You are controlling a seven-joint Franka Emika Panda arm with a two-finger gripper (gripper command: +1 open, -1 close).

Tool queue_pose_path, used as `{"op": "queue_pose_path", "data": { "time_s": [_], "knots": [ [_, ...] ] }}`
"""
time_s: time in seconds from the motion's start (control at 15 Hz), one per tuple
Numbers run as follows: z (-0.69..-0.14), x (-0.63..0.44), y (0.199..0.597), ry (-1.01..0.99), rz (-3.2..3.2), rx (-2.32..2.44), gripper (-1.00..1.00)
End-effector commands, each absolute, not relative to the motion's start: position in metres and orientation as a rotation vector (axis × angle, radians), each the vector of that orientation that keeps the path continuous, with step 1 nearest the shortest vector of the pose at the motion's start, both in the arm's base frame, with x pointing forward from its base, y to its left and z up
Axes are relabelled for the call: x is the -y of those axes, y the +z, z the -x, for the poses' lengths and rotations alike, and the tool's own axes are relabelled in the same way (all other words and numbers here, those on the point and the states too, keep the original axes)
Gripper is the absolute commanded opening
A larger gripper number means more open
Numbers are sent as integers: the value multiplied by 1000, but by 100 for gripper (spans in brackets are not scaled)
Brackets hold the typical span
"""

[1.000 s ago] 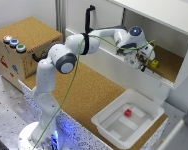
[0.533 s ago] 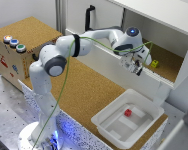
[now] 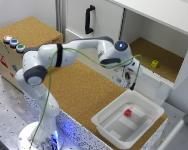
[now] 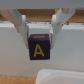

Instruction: Place the purple block inside the box

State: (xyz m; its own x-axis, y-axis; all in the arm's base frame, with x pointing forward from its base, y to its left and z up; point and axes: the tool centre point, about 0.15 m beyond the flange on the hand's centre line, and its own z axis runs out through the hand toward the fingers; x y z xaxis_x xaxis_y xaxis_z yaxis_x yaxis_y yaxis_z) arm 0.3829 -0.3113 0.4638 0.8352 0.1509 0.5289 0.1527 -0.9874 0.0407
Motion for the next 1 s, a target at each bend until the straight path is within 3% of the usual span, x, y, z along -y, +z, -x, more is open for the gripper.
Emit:
{"op": "queue_pose_path", "data": {
  "time_s": [0.0, 0.93],
  "knots": [
    [-331, 323, 436, -888, 3006, 367, -100],
    [-235, 374, 298, -595, 3217, 58, -100]
  ]
}}
